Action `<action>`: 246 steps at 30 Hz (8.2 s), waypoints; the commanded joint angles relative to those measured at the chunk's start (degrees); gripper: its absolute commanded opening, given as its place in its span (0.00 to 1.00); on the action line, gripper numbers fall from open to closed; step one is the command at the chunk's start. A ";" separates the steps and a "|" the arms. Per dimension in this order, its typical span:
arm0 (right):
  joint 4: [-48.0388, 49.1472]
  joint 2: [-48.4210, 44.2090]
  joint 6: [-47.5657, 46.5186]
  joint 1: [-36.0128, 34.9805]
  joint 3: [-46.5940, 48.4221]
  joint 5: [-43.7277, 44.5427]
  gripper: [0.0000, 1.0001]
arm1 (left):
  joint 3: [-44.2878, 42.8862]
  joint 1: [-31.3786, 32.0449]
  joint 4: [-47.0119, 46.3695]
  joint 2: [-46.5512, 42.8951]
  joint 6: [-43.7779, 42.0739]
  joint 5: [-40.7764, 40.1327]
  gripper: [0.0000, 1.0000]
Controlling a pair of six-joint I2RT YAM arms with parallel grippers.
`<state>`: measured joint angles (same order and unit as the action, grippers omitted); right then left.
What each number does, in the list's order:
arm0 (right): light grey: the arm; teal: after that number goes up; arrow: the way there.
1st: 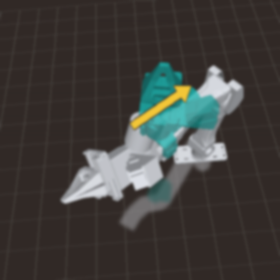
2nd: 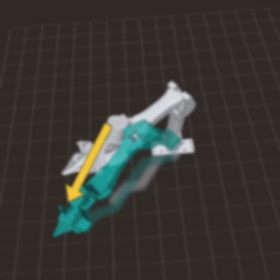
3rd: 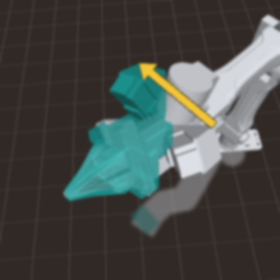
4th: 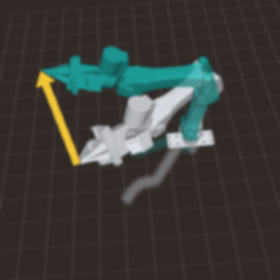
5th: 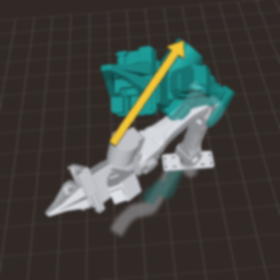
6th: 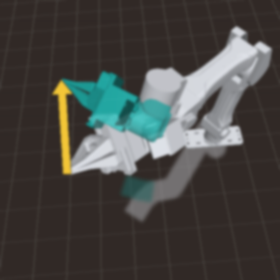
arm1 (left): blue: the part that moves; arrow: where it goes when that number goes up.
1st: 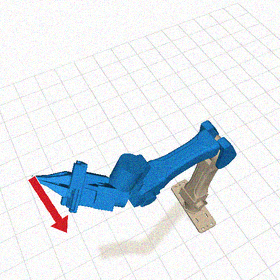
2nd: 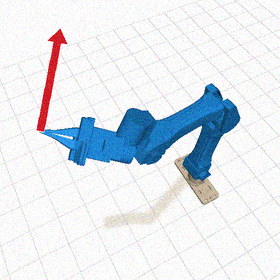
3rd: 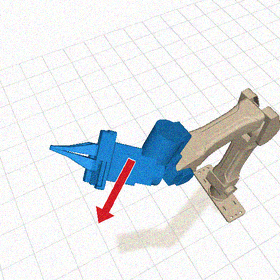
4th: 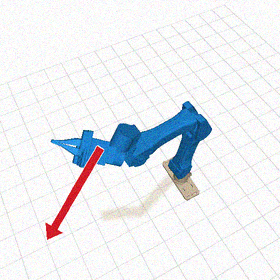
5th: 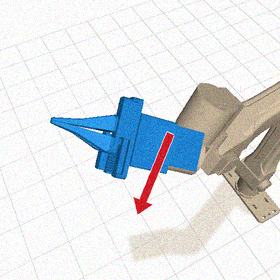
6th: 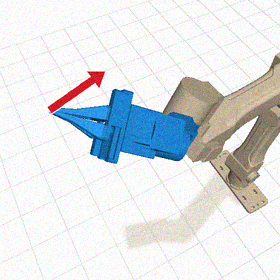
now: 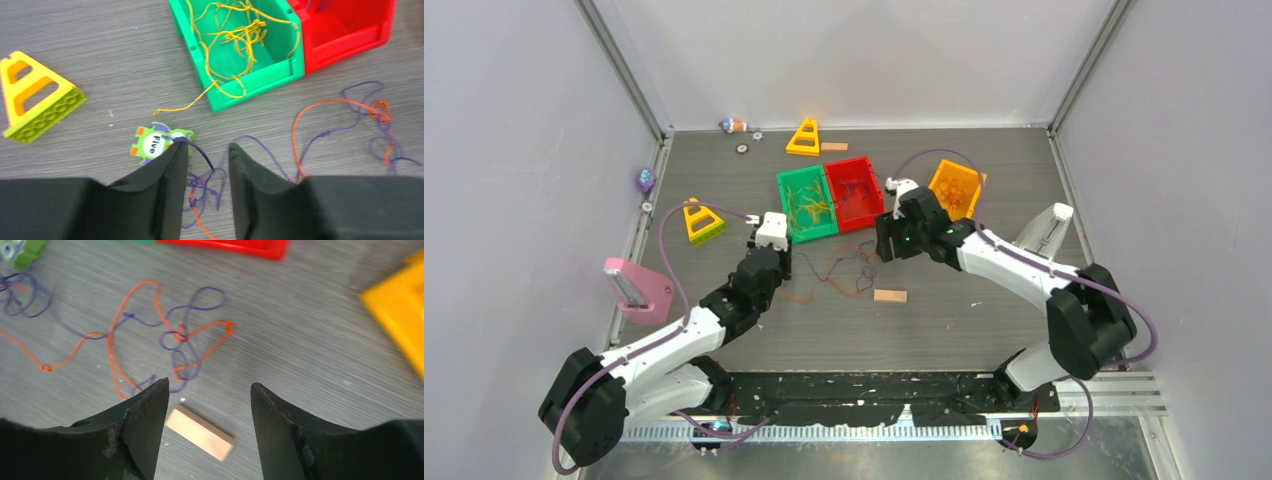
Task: Untangle the cables
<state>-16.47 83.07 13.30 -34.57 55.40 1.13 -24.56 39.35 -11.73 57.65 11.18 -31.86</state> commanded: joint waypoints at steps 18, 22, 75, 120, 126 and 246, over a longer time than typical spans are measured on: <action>13.09 14.91 11.53 -8.12 3.15 -7.33 0.43 | -16.42 -2.04 23.89 4.20 8.61 15.65 0.83; 13.07 15.12 10.32 -8.15 3.63 -6.69 0.32 | -15.95 -5.82 23.53 7.14 11.43 22.46 0.85; 24.58 -25.16 -4.95 1.61 -17.69 -22.33 0.86 | -42.89 -12.41 30.92 5.95 22.36 63.08 0.00; 67.40 -8.39 10.83 -8.23 -37.44 -2.05 0.06 | -72.41 -3.45 40.01 19.21 21.26 80.37 0.00; 45.41 -19.65 10.94 -6.50 -37.16 10.35 0.05 | -73.02 -5.60 46.09 18.33 15.90 76.80 0.00; 16.90 18.49 -3.16 -30.19 -1.81 11.78 0.19 | -38.83 -41.93 40.29 -10.30 19.67 38.14 0.00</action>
<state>2.44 103.02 8.64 -63.99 54.94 7.94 -61.47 -2.70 28.16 47.90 32.32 10.37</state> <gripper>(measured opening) 0.278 0.005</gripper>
